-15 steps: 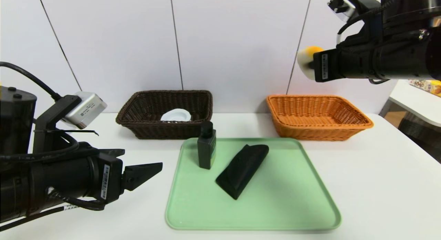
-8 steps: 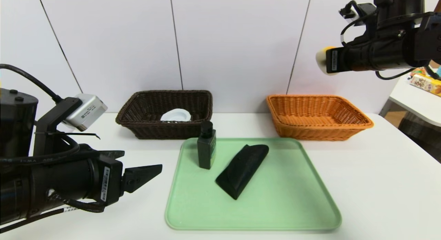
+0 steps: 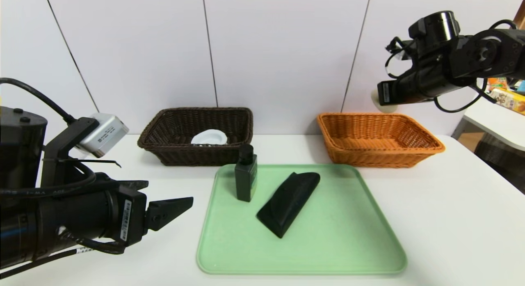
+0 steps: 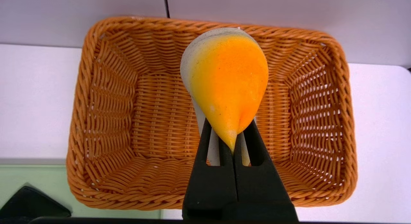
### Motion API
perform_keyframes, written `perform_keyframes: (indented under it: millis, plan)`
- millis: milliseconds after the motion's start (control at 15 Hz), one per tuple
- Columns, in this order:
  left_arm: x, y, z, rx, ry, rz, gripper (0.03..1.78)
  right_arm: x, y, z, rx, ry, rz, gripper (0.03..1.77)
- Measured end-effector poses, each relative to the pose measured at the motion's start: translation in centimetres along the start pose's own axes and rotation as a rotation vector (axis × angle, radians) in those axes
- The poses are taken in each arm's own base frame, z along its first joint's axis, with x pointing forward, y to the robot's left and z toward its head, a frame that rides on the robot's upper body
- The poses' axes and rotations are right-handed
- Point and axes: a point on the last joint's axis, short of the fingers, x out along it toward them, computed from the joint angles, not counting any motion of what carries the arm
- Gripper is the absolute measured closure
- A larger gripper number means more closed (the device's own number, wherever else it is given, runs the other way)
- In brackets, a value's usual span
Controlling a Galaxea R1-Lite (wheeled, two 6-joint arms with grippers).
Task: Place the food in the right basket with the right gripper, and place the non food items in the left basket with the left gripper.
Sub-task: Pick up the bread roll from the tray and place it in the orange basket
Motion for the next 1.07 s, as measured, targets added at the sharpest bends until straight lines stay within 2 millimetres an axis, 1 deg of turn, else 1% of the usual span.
perform_keyframes:
  millis: [133,267,1067]
  plan:
    - [0.0,0.0,-0.2,0.0,0.004,0.001,0.12,1.3,-0.1,-0.5,0.0,0.025,-0.005,1.75]
    - [-0.1,0.0,-0.2,0.004,0.006,-0.001,0.12,2.1,-0.1,-0.8,-0.001,0.039,-0.008,1.75]
    - [0.1,0.0,-0.3,0.007,0.011,0.0,0.12,5.2,-0.3,-2.3,-0.003,0.111,-0.028,1.75]
